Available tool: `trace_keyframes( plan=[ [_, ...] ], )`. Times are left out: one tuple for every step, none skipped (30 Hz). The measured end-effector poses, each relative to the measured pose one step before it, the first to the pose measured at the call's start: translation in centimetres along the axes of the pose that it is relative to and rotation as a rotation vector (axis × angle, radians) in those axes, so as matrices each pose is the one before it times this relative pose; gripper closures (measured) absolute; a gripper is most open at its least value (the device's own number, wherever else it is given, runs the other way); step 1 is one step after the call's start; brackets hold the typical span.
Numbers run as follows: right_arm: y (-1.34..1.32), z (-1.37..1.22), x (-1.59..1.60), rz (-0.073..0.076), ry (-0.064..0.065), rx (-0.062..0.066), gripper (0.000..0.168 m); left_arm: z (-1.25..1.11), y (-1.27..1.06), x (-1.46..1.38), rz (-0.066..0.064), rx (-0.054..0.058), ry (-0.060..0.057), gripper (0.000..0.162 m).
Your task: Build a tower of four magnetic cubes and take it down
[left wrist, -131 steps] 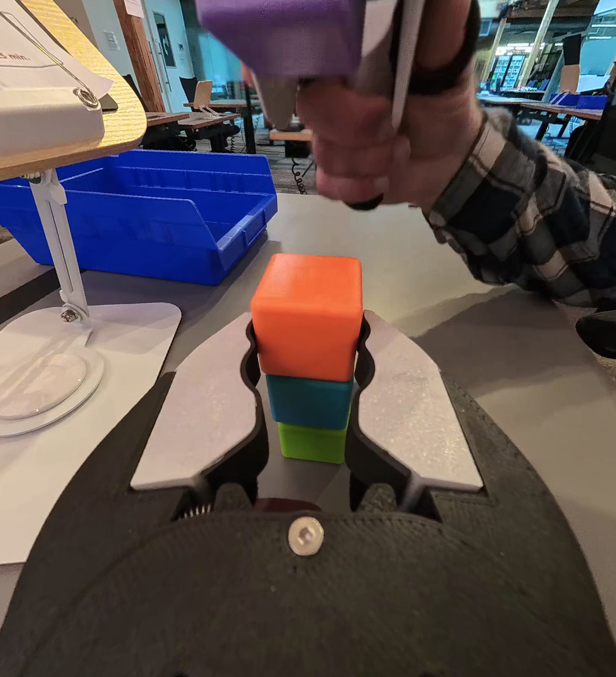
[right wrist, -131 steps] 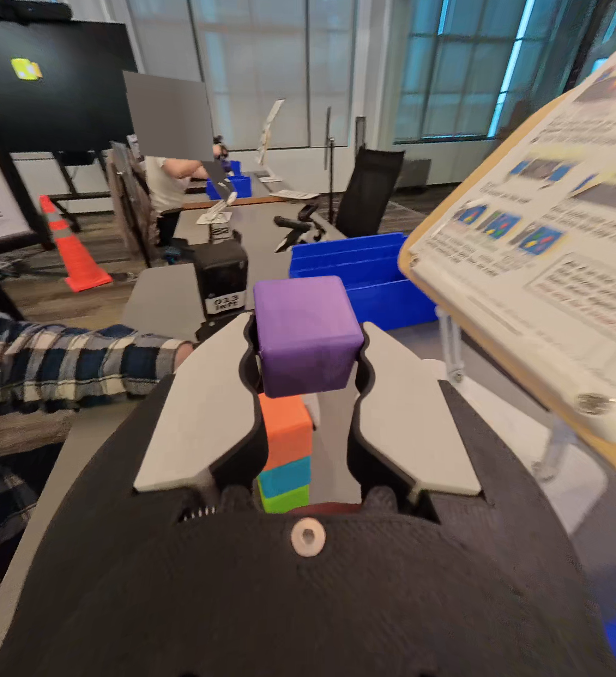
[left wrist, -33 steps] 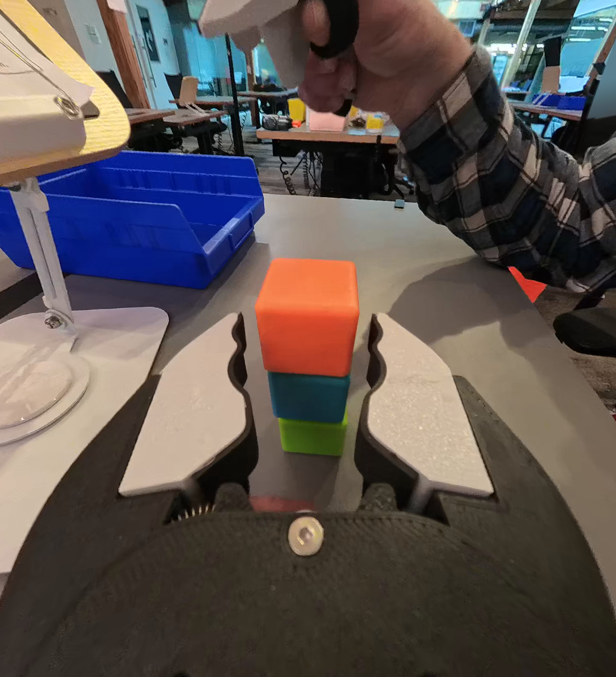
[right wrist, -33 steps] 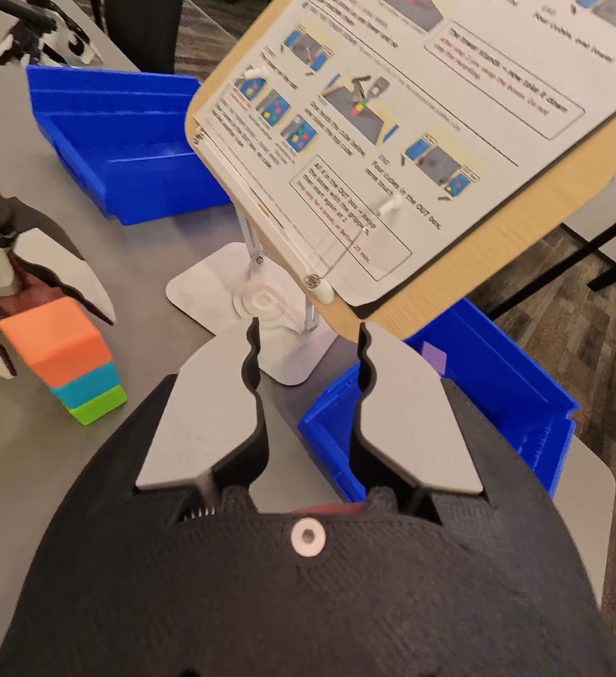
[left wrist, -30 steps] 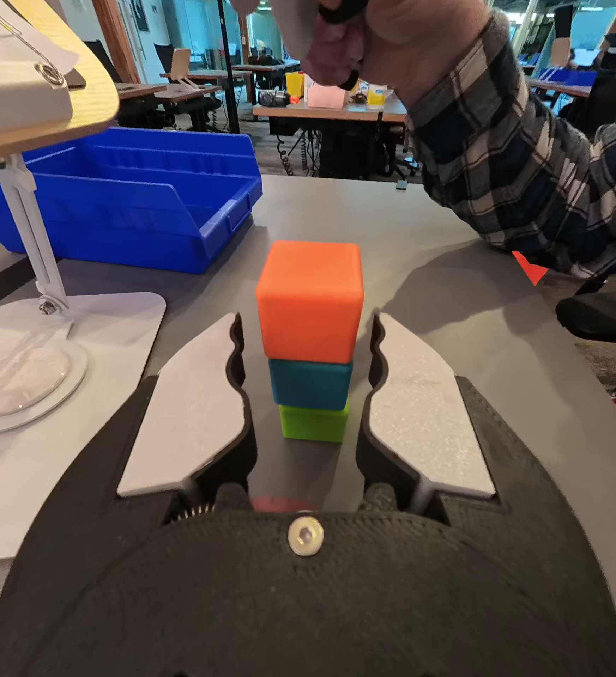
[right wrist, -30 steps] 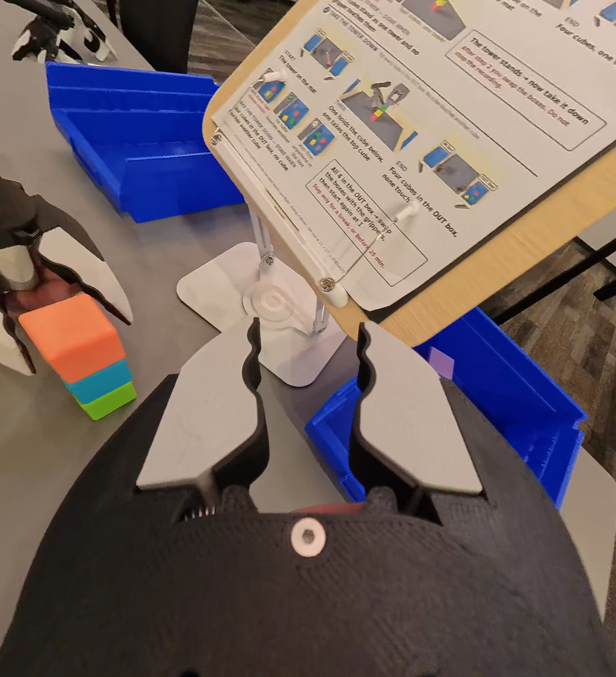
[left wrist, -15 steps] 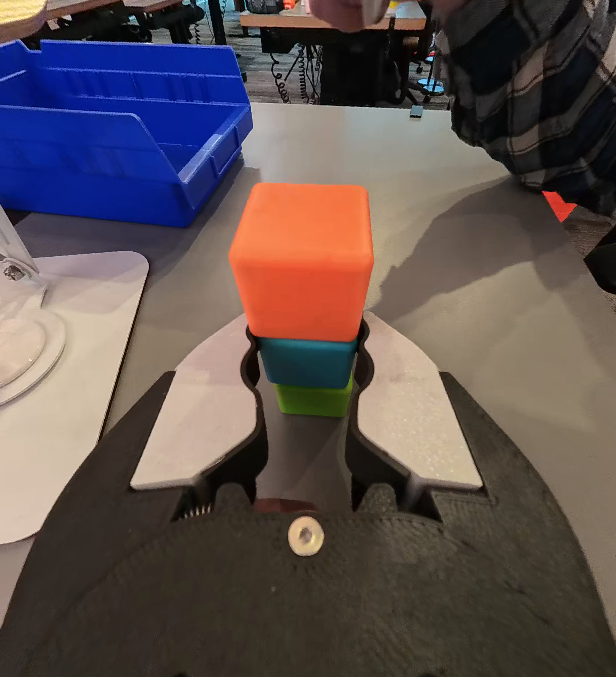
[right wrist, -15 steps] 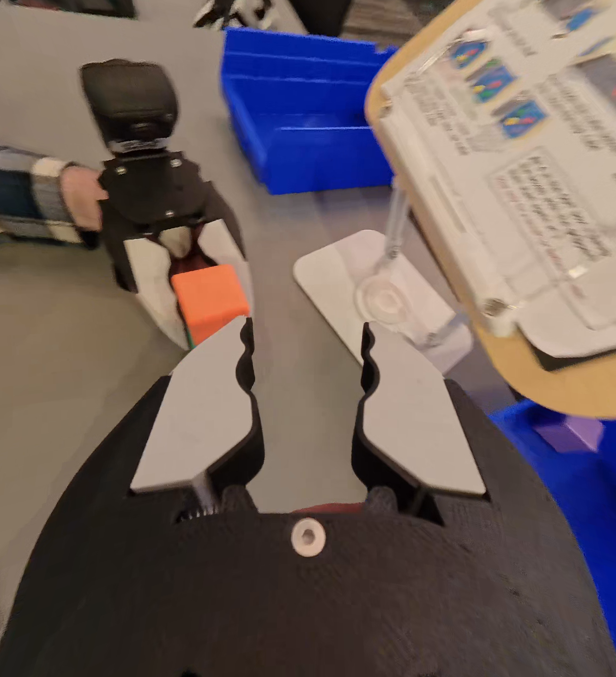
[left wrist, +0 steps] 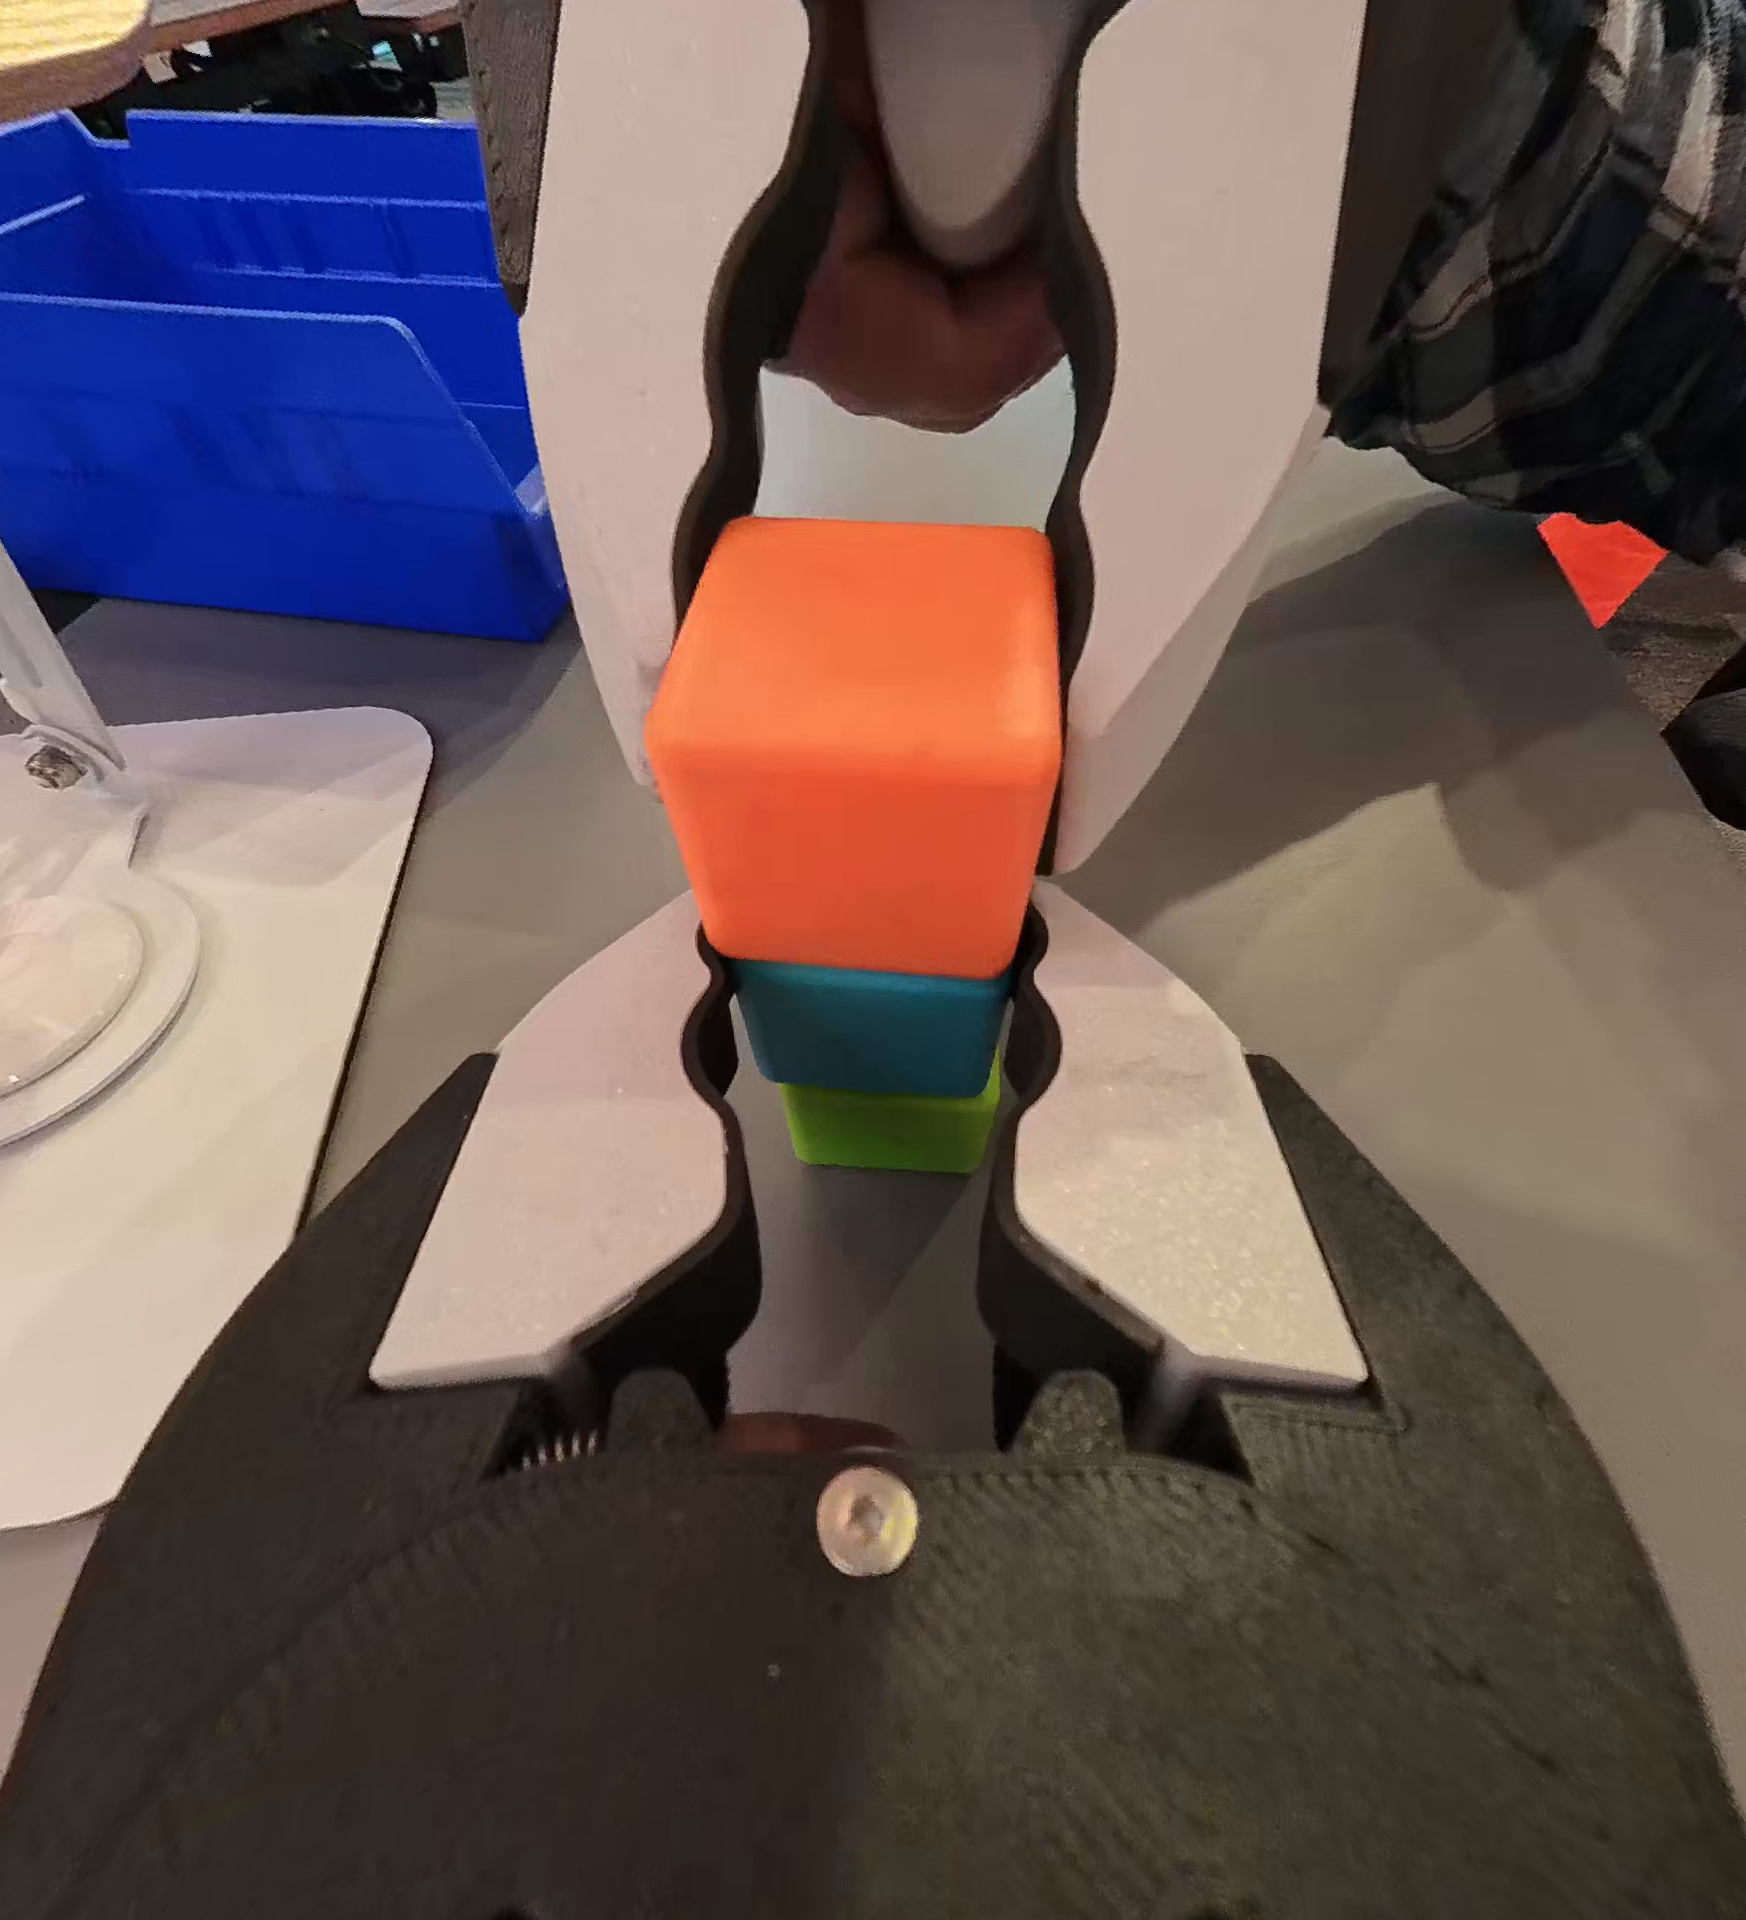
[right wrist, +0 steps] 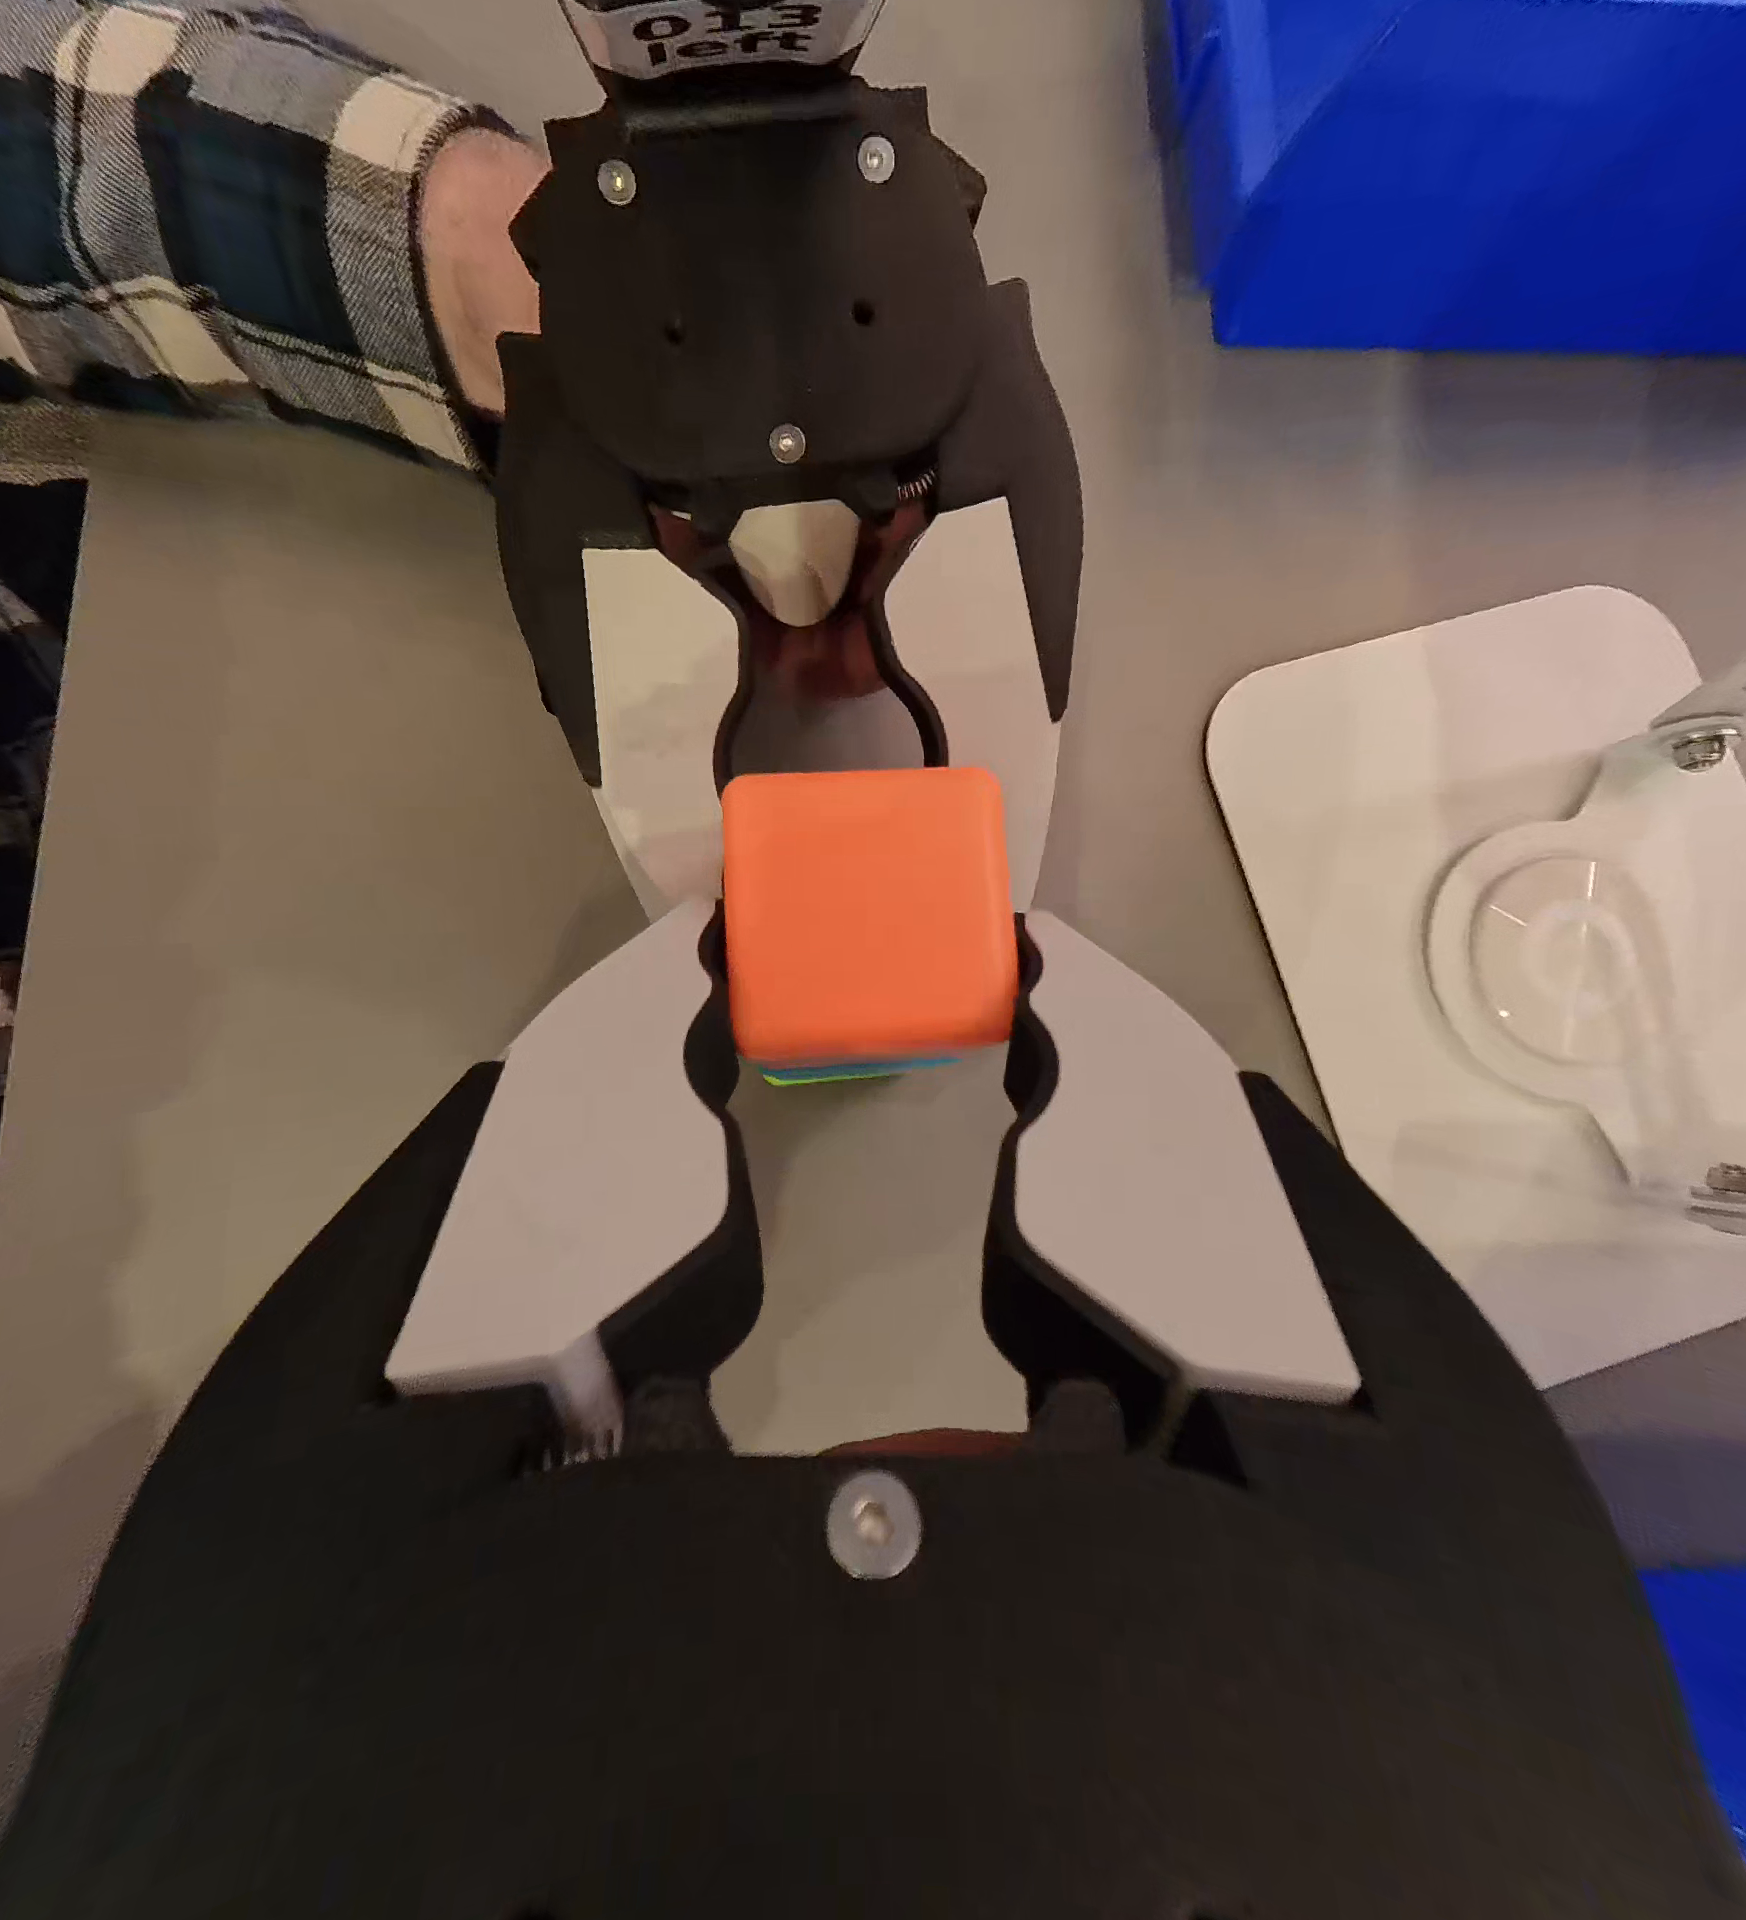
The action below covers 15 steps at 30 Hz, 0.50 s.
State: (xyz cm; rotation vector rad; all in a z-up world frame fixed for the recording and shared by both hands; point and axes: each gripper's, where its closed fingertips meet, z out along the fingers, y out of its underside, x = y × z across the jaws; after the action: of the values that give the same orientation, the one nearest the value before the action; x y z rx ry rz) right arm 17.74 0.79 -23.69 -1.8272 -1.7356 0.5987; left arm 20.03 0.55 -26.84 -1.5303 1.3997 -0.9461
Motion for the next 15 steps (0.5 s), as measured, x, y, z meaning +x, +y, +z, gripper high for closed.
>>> trace_keyframes(
  plan=[
    [-0.022, 0.005, -0.01, -0.001, 0.0032, 0.0024, 0.118, -0.001, 0.003, 0.004, -0.0002, -0.0003, 0.001, 0.112],
    [-0.01, -0.014, 0.02, -0.0012, 0.0075, 0.0038, 0.118, 0.001, 0.007, -0.019, 0.0035, -0.0008, -0.0019, 0.112],
    [-0.019, 0.0, 0.04, 0.0036, 0.0101, 0.0056, 0.118, -0.002, 0.01, -0.063, 0.0039, -0.001, -0.0058, 0.112],
    [-0.034, -0.01, 0.011, 0.0056, 0.0078, 0.0079, 0.118, -0.006, 0.003, -0.037, -0.0018, 0.0, -0.0007, 0.112],
    [-0.028, -0.006, -0.014, 0.0064, 0.0023, 0.0095, 0.118, -0.008, 0.0, 0.021, 0.0008, 0.0003, 0.0014, 0.112],
    [-0.061, -0.042, 0.01, 0.0085, -0.0023, 0.013, 0.118, -0.007, 0.006, -0.009, 0.0043, -0.0004, -0.0014, 0.112],
    [-0.252, -0.179, 0.038, 0.0201, -0.0083, 0.0267, 0.118, -0.002, 0.003, 0.003, -0.001, -0.0002, -0.0004, 0.112],
    [-0.713, -0.517, 0.066, 0.0299, -0.0118, 0.0526, 0.118, 0.004, 0.004, -0.019, -0.0046, -0.0004, 0.0014, 0.112],
    [-1.047, -0.91, 0.175, 0.0239, -0.003, 0.0629, 0.118, 0.015, -0.003, -0.004, 0.0009, -0.0003, -0.0008, 0.112],
    [-1.078, -1.168, 0.365, 0.0064, 0.0178, 0.0514, 0.118, 0.02, -0.01, 0.001, -0.0008, 0.0002, -0.0005, 0.112],
    [-1.099, -1.301, 0.547, -0.0034, 0.0351, 0.0432, 0.118, 0.012, -0.006, -0.001, -0.0014, 0.0001, 0.0006, 0.112],
    [-1.081, -1.33, 0.586, -0.0048, 0.0363, 0.0388, 0.118, -0.007, 0.002, -0.007, -0.0001, 0.0001, 0.0003, 0.112],
    [-0.873, -1.287, 0.776, -0.006, 0.0422, 0.0251, 0.118, 0.014, -0.003, 0.004, 0.0011, -0.0003, -0.0008, 0.112],
    [-0.646, -1.258, 1.074, -0.0071, 0.0543, 0.015, 0.118, 0.036, 0.0, 0.002, 0.0009, -0.0004, -0.0012, 0.112],
    [-0.507, -1.248, 1.283, 0.0019, 0.0548, 0.0141, 0.118, 0.036, -0.012, -0.005, -0.0008, -0.0002, -0.0004, 0.112]
  ],
)
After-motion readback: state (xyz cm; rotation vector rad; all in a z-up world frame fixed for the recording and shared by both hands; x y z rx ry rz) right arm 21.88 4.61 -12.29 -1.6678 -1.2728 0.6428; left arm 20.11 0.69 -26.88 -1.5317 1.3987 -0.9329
